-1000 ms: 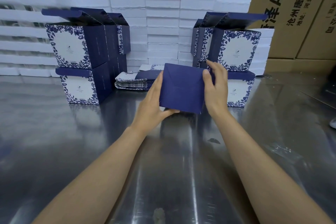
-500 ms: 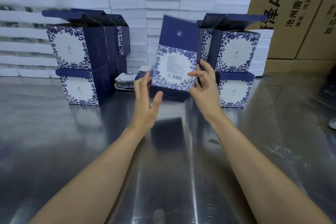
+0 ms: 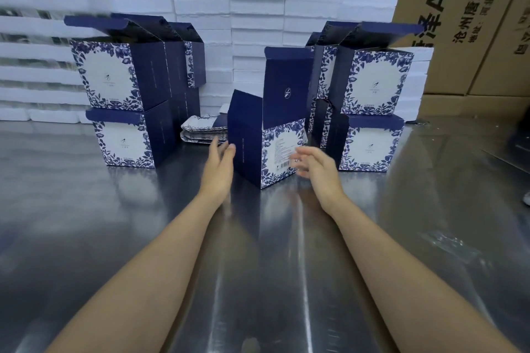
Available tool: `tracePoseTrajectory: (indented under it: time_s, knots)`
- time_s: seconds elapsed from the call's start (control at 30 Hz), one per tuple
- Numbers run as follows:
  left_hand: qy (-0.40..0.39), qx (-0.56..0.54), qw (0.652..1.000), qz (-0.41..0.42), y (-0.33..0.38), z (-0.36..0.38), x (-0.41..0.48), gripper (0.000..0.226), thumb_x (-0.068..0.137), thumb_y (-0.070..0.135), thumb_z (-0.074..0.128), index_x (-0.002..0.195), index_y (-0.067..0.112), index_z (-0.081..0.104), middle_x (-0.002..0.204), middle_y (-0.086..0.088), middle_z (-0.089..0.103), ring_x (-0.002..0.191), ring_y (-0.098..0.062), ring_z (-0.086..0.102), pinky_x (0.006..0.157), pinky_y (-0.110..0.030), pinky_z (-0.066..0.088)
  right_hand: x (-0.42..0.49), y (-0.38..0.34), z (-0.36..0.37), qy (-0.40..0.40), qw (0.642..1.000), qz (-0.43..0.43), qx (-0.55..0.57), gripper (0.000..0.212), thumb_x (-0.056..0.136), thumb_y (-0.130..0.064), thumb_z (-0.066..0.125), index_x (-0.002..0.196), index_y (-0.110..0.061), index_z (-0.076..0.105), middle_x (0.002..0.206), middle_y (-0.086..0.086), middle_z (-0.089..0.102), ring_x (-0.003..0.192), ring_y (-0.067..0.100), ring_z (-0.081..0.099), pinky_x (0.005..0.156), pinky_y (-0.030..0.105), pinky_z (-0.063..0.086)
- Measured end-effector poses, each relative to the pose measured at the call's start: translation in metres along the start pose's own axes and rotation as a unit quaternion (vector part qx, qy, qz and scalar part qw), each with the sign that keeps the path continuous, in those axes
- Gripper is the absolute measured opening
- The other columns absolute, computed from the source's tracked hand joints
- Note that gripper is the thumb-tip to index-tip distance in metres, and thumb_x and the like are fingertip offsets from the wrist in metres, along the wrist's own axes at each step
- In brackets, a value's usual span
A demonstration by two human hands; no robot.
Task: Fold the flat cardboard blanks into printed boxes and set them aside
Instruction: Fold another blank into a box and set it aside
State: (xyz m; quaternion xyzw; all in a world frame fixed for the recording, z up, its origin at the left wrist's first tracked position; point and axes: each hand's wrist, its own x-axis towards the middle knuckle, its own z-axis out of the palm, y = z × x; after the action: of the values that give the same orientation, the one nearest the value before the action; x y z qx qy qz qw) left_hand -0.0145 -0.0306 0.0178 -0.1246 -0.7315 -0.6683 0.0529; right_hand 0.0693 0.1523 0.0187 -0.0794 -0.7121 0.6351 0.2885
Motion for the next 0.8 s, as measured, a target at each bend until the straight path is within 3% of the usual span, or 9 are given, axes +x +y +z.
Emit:
tracePoseTrajectory:
  time_s: [0.07,0.13,0.23,0.3,0.37,0.43,0.53,0.63,0.8]
  knots:
    - [0.089,-0.027,0.995,0.039,0.003,-0.001,-0.003,0.027,0.100,0.026,0.040,0.118,0.022,0.060,0.097,0.005,0.072,0.096,-0.004,0.064,0.083,-0.009,0.039,0.006,0.002,0.003,0.003,1.000,0.027,0.015,0.032,0.100,-0.008,0.041,0.126,-0.014,0.059,0.127,0.006,0.063,0.114,0.014,0.060,0.101,0.026,0.046]
    - [0.181,-0.048,0.979,0.077,0.005,-0.006,-0.005,0.023,0.097,0.020,0.041,0.095,0.021,0.064,0.066,0.008,0.065,0.068,-0.007,0.060,0.068,-0.017,0.042,0.010,0.004,0.003,0.081,0.996,0.032,0.019,0.036,0.102,-0.011,0.034,0.130,-0.014,0.056,0.133,0.006,0.059,0.124,0.020,0.053,0.110,0.038,0.039]
    - [0.179,-0.053,0.978,0.089,0.004,-0.010,-0.002,0.017,0.098,0.020,0.049,0.106,0.018,0.063,0.092,0.005,0.065,0.080,-0.006,0.057,0.072,-0.015,0.041,0.011,0.005,-0.004,0.202,0.979,0.021,-0.002,0.032,0.099,-0.016,0.031,0.110,-0.017,0.060,0.110,0.003,0.066,0.107,0.024,0.060,0.091,0.034,0.049]
    - [0.089,-0.052,0.992,0.069,0.002,-0.006,0.000,0.033,0.099,0.021,0.052,0.131,0.015,0.053,0.126,0.002,0.059,0.104,-0.001,0.055,0.087,-0.007,0.039,0.009,0.006,-0.008,0.209,0.977,0.006,-0.033,0.029,0.099,-0.019,0.031,0.108,-0.020,0.059,0.102,-0.006,0.063,0.102,0.019,0.058,0.076,0.013,0.043]
    - [-0.029,-0.023,0.998,0.051,0.001,0.000,-0.003,0.056,0.099,0.027,0.054,0.149,0.015,0.031,0.148,0.003,0.042,0.131,-0.006,0.043,0.109,-0.019,0.031,0.010,0.007,-0.006,0.169,0.985,-0.006,-0.036,0.025,0.101,-0.021,0.033,0.110,-0.022,0.057,0.108,-0.006,0.061,0.105,0.015,0.056,0.083,0.013,0.042]
    - [-0.108,0.018,0.992,0.070,-0.002,0.004,-0.007,0.072,0.096,0.035,0.057,0.154,0.020,0.017,0.151,0.005,0.037,0.136,-0.008,0.038,0.114,-0.029,0.029,0.010,0.006,-0.003,0.151,0.987,-0.020,-0.046,0.018,0.102,-0.022,0.037,0.108,-0.019,0.054,0.116,0.003,0.058,0.109,0.018,0.053,0.092,0.024,0.040]
    - [-0.104,0.070,0.983,0.133,-0.002,0.004,-0.011,0.079,0.086,0.049,0.064,0.151,0.024,0.027,0.140,0.009,0.041,0.128,-0.005,0.042,0.109,-0.027,0.032,0.010,0.004,-0.001,0.180,0.976,-0.077,-0.096,0.008,0.098,-0.007,0.044,0.102,-0.011,0.050,0.112,0.011,0.054,0.106,0.026,0.052,0.091,0.026,0.039]
    - [-0.069,0.100,0.964,0.235,0.003,0.003,-0.016,0.073,0.079,0.055,0.071,0.138,0.022,0.043,0.129,0.015,0.041,0.121,-0.003,0.045,0.106,-0.033,0.039,0.002,0.001,0.000,0.140,0.968,-0.176,-0.110,0.045,0.089,0.014,0.044,0.128,-0.009,0.049,0.124,0.012,0.049,0.116,0.022,0.051,0.104,0.036,0.042]
    - [-0.062,0.060,0.934,0.345,0.012,0.003,-0.020,0.072,0.078,0.039,0.073,0.133,0.023,0.030,0.149,0.027,0.029,0.133,0.003,0.038,0.105,-0.018,0.036,0.003,0.002,0.002,0.056,0.929,-0.326,-0.165,0.071,0.077,0.018,0.060,0.138,-0.015,0.047,0.141,0.001,0.041,0.133,0.006,0.039,0.113,0.020,0.029]
